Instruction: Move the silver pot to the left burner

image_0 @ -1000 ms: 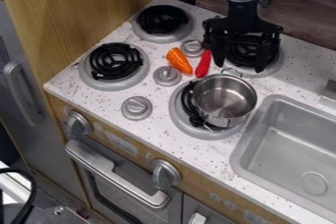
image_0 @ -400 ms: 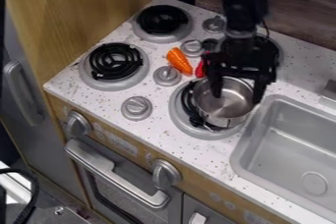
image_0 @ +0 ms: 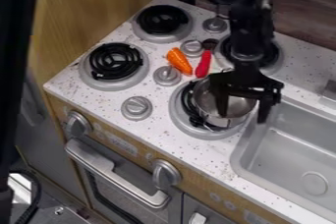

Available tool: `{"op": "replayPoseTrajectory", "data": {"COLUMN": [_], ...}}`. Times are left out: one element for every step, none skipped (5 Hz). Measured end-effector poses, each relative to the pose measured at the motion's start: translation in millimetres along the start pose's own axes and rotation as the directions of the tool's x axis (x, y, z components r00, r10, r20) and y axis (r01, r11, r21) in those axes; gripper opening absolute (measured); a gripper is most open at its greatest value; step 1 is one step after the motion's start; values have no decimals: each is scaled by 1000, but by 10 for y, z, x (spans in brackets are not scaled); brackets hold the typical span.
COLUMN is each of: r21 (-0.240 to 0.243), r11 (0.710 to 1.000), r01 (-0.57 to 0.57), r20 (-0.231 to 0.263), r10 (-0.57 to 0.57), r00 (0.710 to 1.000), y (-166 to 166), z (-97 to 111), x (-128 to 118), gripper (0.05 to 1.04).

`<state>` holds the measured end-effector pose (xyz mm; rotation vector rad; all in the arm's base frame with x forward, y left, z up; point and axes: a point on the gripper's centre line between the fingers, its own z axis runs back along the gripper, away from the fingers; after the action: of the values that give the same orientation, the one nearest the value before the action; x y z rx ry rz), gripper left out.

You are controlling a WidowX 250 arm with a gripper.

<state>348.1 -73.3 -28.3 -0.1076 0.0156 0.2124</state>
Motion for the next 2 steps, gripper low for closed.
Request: {"op": "replayPoseTrajectory", "data": {"r21": [12,30], "r11": [1000,999], "r01": [19,29], "r20": [-16,-49], "r10": [-19,-27], "r00": [1000,998], "y": [-72,-77], "z": [-128,-287], "x": [34,36], "gripper": [1000,961]}}
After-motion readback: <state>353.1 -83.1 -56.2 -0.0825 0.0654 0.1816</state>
